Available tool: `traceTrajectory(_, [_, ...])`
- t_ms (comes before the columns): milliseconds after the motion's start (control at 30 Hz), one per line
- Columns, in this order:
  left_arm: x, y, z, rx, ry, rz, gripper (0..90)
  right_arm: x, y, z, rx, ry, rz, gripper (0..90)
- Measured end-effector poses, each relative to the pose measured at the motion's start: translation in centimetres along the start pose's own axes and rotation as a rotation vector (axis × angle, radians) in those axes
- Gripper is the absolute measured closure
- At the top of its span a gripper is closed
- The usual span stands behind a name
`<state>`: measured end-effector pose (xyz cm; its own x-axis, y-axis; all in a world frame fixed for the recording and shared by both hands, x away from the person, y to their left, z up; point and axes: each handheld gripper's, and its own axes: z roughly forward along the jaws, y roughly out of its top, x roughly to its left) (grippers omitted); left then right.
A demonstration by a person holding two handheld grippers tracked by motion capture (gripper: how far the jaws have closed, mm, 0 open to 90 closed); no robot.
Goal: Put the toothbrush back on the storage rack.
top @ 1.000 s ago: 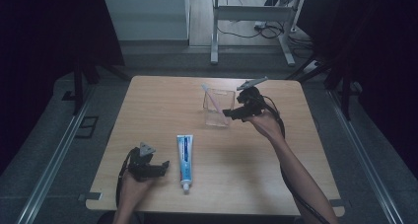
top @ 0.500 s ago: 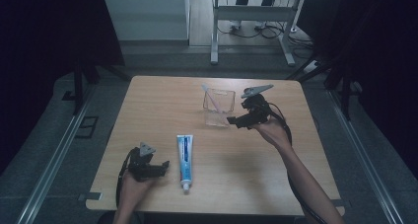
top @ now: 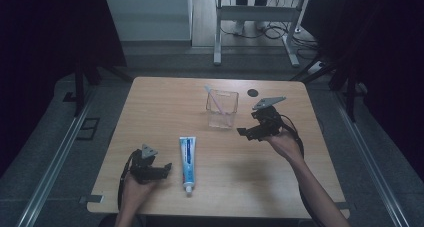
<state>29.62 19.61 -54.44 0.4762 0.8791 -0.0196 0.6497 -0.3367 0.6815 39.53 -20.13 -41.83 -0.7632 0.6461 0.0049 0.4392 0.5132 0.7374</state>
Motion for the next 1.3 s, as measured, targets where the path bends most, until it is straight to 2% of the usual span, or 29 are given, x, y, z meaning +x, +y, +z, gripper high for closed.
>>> traceTrajectory(133, [0.0,0.0,0.0,0.000,0.000,0.000,12.9,0.1,-0.8,-0.5,-0.002,-0.007,-0.004,12.8])
traceTrajectory(400, [-0.1,0.0,0.0,-0.004,0.000,-0.011,12.9,0.5,-2.7,-1.5,-0.014,-0.018,0.019,12.8])
traceTrajectory(600, [0.0,0.0,0.0,-0.001,0.000,0.000,13.0,0.9,-4.6,-2.1,-0.022,-0.021,0.030,12.8])
traceTrajectory(1067, [-0.1,0.0,0.0,-0.007,0.000,-0.011,13.0,2.2,-8.3,-2.3,-0.021,-0.044,0.033,12.9])
traceTrajectory(1300, [-0.1,0.0,0.0,-0.007,0.000,-0.012,13.0,2.7,-10.6,-2.0,-0.035,-0.033,0.066,13.2])
